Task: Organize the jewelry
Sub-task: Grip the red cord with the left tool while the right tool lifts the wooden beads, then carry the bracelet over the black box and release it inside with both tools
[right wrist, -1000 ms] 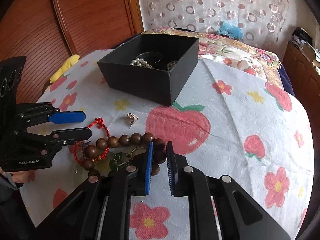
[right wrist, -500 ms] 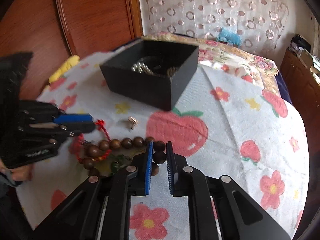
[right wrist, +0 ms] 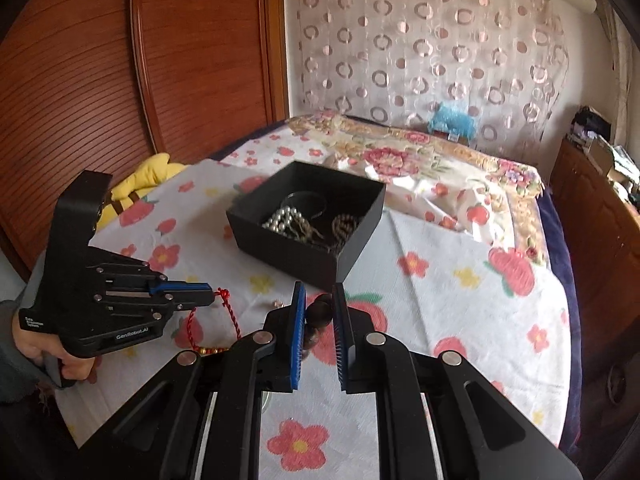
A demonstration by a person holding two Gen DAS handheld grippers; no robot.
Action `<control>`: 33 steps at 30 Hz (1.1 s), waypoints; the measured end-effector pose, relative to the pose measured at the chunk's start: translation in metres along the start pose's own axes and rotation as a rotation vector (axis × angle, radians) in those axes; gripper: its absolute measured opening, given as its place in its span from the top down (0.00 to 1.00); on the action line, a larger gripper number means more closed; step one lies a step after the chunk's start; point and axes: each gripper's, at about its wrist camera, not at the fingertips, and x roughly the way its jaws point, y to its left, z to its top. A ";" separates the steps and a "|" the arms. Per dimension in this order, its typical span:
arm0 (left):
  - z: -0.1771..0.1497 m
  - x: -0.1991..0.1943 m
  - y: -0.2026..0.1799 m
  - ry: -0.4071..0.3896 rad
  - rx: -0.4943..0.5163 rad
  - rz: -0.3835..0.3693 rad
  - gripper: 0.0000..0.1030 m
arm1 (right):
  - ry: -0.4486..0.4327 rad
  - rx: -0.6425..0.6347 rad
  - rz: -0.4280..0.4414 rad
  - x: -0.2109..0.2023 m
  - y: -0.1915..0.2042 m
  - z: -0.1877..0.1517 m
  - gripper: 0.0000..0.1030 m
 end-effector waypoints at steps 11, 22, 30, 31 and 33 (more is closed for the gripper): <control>0.013 -0.036 -0.006 -0.094 0.017 0.014 0.98 | -0.042 -0.006 -0.020 -0.007 -0.005 0.023 0.86; 0.035 -0.054 0.002 -0.148 0.016 0.040 0.98 | -0.085 -0.047 -0.032 -0.004 0.006 0.068 0.86; 0.049 -0.062 0.009 -0.181 0.017 0.051 0.98 | -0.093 -0.058 -0.019 0.010 0.019 0.094 0.86; 0.051 -0.063 0.010 -0.183 0.017 0.053 0.98 | -0.088 -0.055 -0.011 0.014 0.020 0.097 0.86; 0.053 -0.062 0.012 -0.185 0.015 0.056 0.98 | -0.082 -0.056 -0.005 0.021 0.023 0.102 0.86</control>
